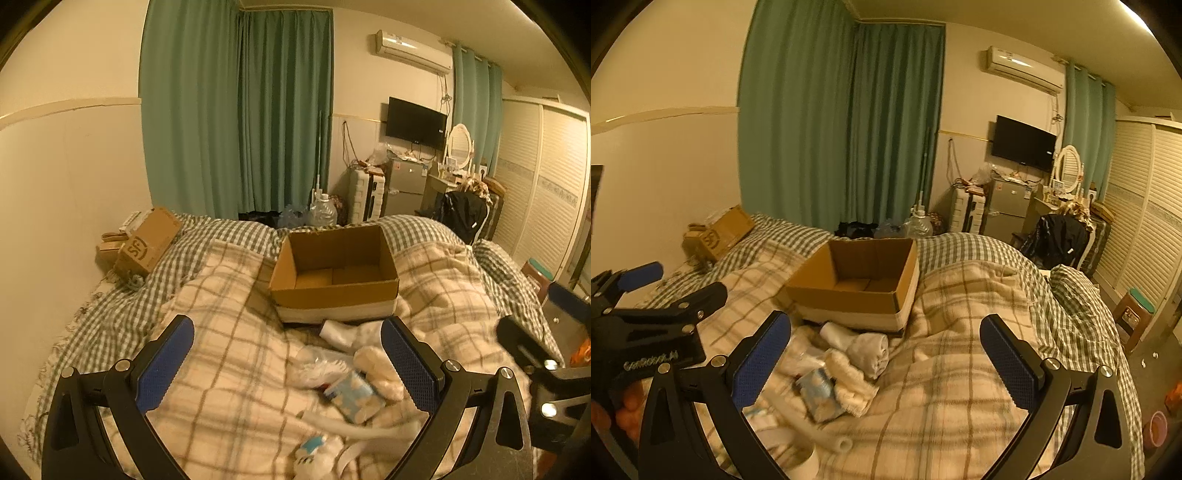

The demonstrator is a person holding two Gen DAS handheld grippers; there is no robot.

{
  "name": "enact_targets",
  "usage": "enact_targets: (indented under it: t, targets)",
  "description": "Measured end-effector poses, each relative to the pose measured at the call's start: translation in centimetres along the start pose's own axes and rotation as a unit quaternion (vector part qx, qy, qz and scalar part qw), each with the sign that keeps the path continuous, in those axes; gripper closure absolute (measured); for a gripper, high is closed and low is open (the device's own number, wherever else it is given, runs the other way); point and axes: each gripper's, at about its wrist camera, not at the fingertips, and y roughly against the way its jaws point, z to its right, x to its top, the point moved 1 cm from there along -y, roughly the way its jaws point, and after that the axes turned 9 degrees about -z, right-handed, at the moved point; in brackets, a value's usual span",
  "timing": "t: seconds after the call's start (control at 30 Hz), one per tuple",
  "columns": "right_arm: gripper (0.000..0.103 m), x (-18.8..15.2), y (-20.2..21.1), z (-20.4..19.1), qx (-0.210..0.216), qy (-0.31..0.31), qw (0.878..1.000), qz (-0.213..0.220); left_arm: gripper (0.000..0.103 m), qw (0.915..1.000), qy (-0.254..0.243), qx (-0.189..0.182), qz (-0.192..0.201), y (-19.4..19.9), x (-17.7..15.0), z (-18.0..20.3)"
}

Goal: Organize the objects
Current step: 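Grasp the white tape ring with the right tool while the left tool grasps the white figurine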

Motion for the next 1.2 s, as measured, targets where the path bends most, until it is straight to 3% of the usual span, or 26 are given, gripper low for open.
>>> enact_targets:
  t: [0.17, 0.33, 0.53, 0.7, 0.83, 0.93, 1.07, 1.2]
  targets:
    - [0.000, -1.3, 2.6, -1.7, 0.004, 0.035, 0.999, -0.009, 0.000, 0.9997, 0.008, -0.007, -0.022, 0.7, -1.8, -1.5]
    - [0.000, -3.6, 2.1, -4.5, 0.016, 0.079, 0.995, -0.050, 0.000, 0.9994, 0.004, 0.011, -0.033, 0.3, -4.1, -2.9]
    - [0.000, -7.2, -2.2, -7.0, 0.042, 0.104, 0.984, -0.139, 0.000, 0.9979, -0.009, 0.038, -0.052, -1.4, -6.9, -4.2]
    - [0.001, -11.0, -5.4, -8.6, 0.080, 0.122, 0.966, -0.212, 0.000, 0.9961, -0.031, 0.033, -0.075, -2.8, -9.2, -4.0]
    - [0.007, -11.6, -6.6, -9.5, 0.087, 0.139, 0.961, -0.223, 0.000, 0.9950, -0.045, 0.022, -0.086, -3.5, -10.0, -3.2]
    - [0.026, -11.4, -7.4, -9.1, 0.108, 0.124, 0.956, -0.243, 0.000, 0.9944, -0.056, 0.023, -0.087, -3.7, -10.3, -2.8]
    - [0.026, -10.9, -6.4, -8.7, 0.119, 0.131, 0.956, -0.234, 0.000, 0.9942, -0.054, 0.025, -0.089, -3.8, -10.2, -2.8]
    - [0.026, -9.5, -4.8, -7.8, 0.089, 0.143, 0.964, -0.207, 0.000, 0.9935, -0.062, 0.013, -0.094, -4.2, -10.3, -2.1]
